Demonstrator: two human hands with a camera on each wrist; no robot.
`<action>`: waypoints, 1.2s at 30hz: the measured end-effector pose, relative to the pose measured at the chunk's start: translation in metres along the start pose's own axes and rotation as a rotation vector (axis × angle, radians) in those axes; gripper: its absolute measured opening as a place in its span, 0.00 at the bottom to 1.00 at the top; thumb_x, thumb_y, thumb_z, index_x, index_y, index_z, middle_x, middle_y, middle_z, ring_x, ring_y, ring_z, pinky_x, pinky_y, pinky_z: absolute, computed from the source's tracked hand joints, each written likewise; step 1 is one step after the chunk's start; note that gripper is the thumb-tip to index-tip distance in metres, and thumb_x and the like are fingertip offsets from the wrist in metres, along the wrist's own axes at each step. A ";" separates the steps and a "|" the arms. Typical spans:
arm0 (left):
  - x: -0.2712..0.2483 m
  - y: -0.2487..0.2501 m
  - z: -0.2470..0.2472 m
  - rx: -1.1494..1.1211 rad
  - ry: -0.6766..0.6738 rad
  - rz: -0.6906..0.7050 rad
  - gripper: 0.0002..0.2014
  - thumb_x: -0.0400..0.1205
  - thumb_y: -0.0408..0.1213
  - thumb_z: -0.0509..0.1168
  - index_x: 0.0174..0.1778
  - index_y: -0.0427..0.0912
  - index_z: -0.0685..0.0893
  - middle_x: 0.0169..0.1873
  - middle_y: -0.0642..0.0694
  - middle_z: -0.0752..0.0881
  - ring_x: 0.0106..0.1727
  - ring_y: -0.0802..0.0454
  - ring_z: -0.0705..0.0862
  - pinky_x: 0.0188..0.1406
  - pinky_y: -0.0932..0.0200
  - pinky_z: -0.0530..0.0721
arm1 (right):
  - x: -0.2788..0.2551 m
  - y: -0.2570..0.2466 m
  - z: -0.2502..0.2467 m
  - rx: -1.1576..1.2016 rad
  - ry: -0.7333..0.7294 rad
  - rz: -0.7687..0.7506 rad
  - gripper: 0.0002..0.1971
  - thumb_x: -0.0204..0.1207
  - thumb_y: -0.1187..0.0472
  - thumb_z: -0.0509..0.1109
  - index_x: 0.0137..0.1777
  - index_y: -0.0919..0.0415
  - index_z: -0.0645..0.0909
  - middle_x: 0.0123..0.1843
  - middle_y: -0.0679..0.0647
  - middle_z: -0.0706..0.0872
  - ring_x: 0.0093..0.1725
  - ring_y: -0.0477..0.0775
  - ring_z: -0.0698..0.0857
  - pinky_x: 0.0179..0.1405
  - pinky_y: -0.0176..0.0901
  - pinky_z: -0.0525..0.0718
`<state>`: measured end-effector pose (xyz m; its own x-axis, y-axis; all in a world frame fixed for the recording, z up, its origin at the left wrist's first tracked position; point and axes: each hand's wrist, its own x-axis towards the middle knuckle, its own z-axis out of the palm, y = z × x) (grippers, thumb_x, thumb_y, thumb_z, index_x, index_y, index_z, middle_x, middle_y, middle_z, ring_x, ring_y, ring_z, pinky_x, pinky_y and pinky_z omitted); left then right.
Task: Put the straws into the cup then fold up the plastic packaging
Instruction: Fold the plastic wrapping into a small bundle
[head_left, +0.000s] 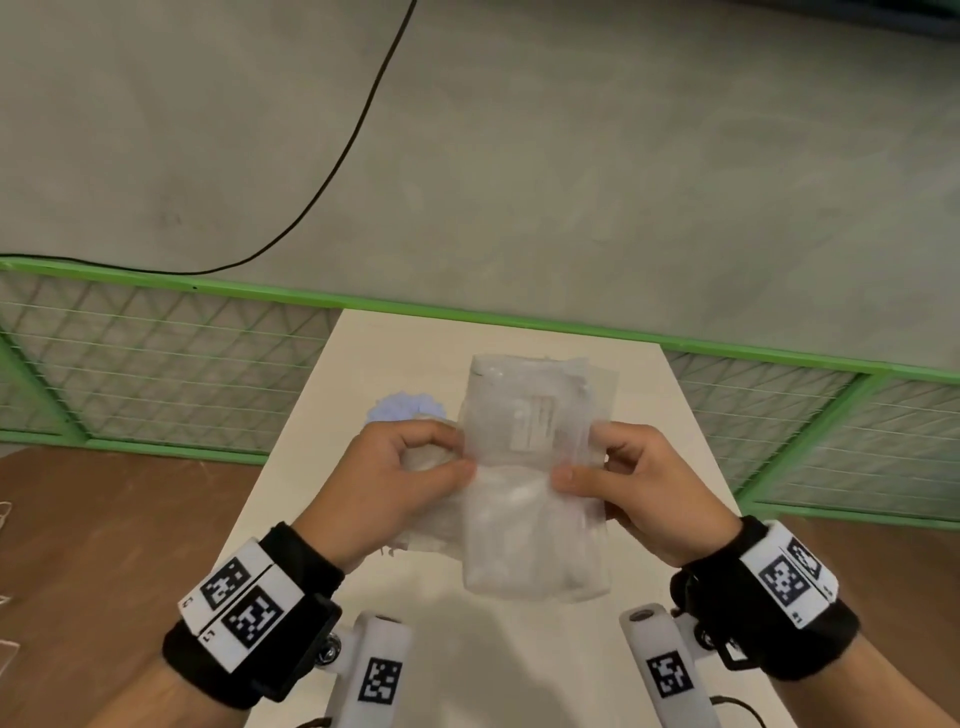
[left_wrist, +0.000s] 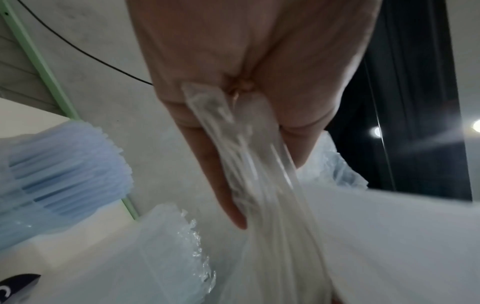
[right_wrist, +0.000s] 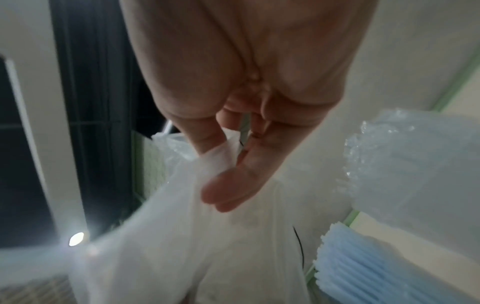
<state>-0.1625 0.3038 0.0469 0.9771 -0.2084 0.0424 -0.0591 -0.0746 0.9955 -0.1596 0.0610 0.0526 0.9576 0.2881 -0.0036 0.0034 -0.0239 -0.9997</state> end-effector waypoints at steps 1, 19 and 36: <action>0.001 -0.001 0.000 -0.020 0.021 0.006 0.05 0.75 0.29 0.75 0.40 0.45 0.92 0.43 0.50 0.92 0.44 0.52 0.89 0.42 0.61 0.84 | 0.000 0.002 -0.001 0.074 -0.009 -0.002 0.12 0.71 0.71 0.76 0.53 0.61 0.89 0.54 0.65 0.89 0.46 0.62 0.90 0.37 0.52 0.88; -0.011 0.005 0.021 -0.453 -0.201 -0.262 0.15 0.73 0.57 0.70 0.44 0.51 0.94 0.47 0.47 0.92 0.49 0.53 0.90 0.46 0.58 0.87 | 0.005 -0.007 0.005 -0.304 0.030 -0.444 0.30 0.62 0.84 0.54 0.39 0.55 0.93 0.52 0.56 0.79 0.53 0.58 0.83 0.53 0.45 0.83; -0.007 0.000 0.015 -0.171 0.035 0.051 0.23 0.67 0.32 0.78 0.59 0.47 0.88 0.54 0.44 0.90 0.54 0.44 0.90 0.54 0.38 0.88 | 0.018 0.010 0.045 -0.113 0.211 -0.030 0.26 0.69 0.38 0.76 0.65 0.43 0.78 0.63 0.48 0.85 0.65 0.53 0.84 0.62 0.52 0.85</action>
<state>-0.1724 0.2905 0.0456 0.9805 -0.1732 0.0928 -0.0757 0.1028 0.9918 -0.1553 0.1085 0.0416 0.9955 0.0842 0.0426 0.0533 -0.1287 -0.9902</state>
